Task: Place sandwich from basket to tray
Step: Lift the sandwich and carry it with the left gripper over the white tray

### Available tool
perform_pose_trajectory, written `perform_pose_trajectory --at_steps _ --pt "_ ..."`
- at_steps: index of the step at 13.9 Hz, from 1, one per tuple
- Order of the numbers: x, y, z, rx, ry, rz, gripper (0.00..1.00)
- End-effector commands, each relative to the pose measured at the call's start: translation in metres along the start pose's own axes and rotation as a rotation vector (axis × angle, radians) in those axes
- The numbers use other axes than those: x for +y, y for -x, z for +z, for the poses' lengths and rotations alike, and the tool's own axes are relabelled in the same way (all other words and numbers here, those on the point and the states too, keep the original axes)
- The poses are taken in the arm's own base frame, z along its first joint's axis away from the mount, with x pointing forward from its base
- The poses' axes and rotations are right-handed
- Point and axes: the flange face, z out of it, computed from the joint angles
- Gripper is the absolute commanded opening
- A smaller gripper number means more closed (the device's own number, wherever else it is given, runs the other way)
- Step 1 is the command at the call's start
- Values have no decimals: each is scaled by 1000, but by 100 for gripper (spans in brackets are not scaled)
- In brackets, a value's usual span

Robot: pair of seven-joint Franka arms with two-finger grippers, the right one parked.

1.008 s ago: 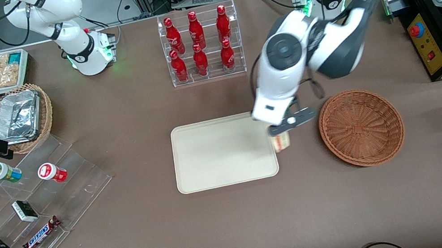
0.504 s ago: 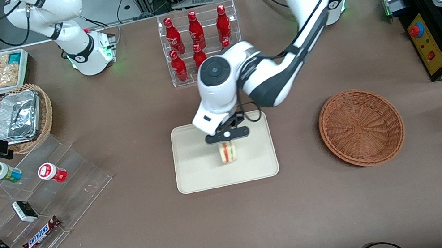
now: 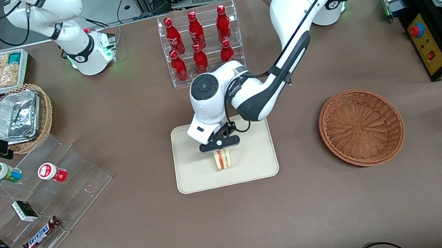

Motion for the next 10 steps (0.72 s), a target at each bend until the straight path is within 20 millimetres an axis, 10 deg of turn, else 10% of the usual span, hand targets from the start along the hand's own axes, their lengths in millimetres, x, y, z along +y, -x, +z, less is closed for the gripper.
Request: perform_pose_trajectory --at_steps 1,7,9,10 --pt "4 -3 10 28 -17 -21 0" --pt "6 5 23 48 -30 23 1" --pt "8 7 23 48 -32 27 83" --pt "7 5 20 50 -31 22 97"
